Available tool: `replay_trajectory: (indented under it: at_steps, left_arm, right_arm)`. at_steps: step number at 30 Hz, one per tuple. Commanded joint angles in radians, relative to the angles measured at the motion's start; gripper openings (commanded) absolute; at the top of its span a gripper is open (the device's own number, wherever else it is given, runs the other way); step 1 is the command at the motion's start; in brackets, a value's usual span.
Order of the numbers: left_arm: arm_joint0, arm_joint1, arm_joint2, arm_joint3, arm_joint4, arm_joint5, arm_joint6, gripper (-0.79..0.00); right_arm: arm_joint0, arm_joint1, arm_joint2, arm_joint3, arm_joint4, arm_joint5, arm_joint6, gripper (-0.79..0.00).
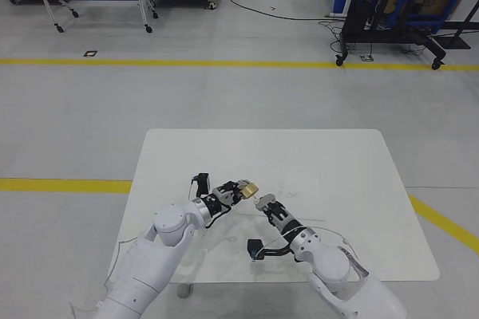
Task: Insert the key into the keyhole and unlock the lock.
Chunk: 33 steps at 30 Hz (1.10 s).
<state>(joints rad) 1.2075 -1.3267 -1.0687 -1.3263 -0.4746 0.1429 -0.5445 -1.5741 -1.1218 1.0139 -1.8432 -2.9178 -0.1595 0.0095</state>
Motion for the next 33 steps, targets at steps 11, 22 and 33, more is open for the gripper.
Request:
replay_trajectory:
  at_steps: [11,22,33]
  left_arm:
    - [-0.003,0.0,-0.003,0.002,-0.004,-0.007,-0.002,-0.785]
    - [0.007,0.002,0.0,-0.014,0.055,-0.049,0.033,-0.785]
    - [0.025,0.003,0.008,-0.038,0.136,-0.101,0.081,-0.785]
  right_arm:
    - [-0.026,0.006,0.028,-0.002,0.016,0.024,-0.068,-0.785]
    - [-0.037,0.02,0.039,-0.055,-0.07,-0.157,-0.14,-0.785]
    - [0.02,0.01,0.012,-0.098,-0.047,-0.353,-0.104,-0.785]
